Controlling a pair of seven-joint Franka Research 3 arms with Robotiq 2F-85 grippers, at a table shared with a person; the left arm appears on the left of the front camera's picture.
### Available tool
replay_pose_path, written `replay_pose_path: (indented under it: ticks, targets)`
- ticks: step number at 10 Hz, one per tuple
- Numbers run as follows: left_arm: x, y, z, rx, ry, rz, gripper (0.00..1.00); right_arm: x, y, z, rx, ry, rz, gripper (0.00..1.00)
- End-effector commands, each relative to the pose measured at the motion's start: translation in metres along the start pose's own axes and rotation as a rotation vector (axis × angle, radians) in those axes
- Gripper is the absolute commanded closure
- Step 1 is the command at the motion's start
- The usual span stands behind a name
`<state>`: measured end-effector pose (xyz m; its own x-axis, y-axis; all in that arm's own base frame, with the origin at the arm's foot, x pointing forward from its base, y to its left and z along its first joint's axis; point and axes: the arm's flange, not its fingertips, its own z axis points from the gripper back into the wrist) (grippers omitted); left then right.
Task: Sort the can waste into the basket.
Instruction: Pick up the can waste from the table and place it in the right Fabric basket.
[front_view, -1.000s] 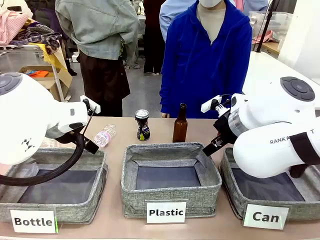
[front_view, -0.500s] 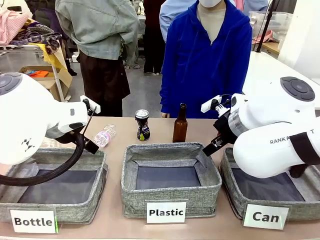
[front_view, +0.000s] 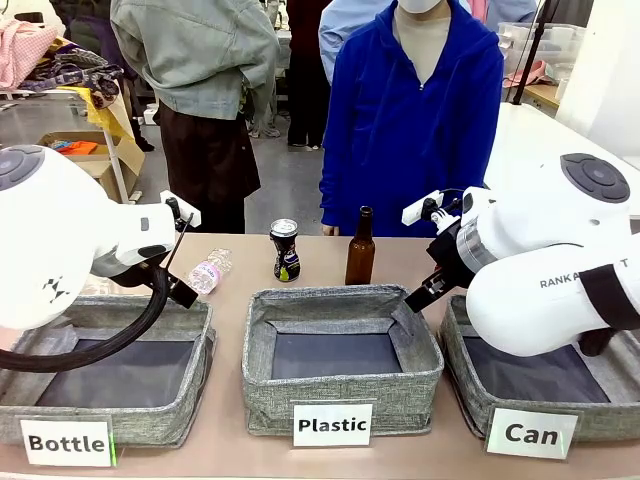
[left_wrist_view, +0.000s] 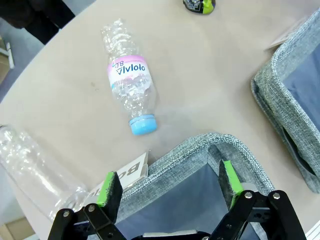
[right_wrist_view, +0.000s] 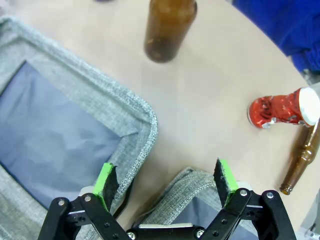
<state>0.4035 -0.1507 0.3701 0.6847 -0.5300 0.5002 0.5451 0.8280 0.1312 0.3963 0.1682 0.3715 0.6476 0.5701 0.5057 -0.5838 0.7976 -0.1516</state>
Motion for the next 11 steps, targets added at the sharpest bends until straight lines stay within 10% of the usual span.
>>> replay_pose_path:
  ticks: [1,6,11]
  targets:
    - [0.009,-0.006,0.021,-0.020,-0.032,-0.027,0.00,0.010,0.000,0.021,0.023,-0.001,-0.006,0.00]
    - [-0.009,-0.025,0.181,-0.336,0.018,0.066,0.00,0.010,-0.007,0.180,0.297,-0.004,-0.452,0.00]
    - [-0.153,0.118,0.223,-0.735,-0.334,0.393,0.00,-0.182,-0.141,0.237,0.744,-0.441,-0.888,0.00]
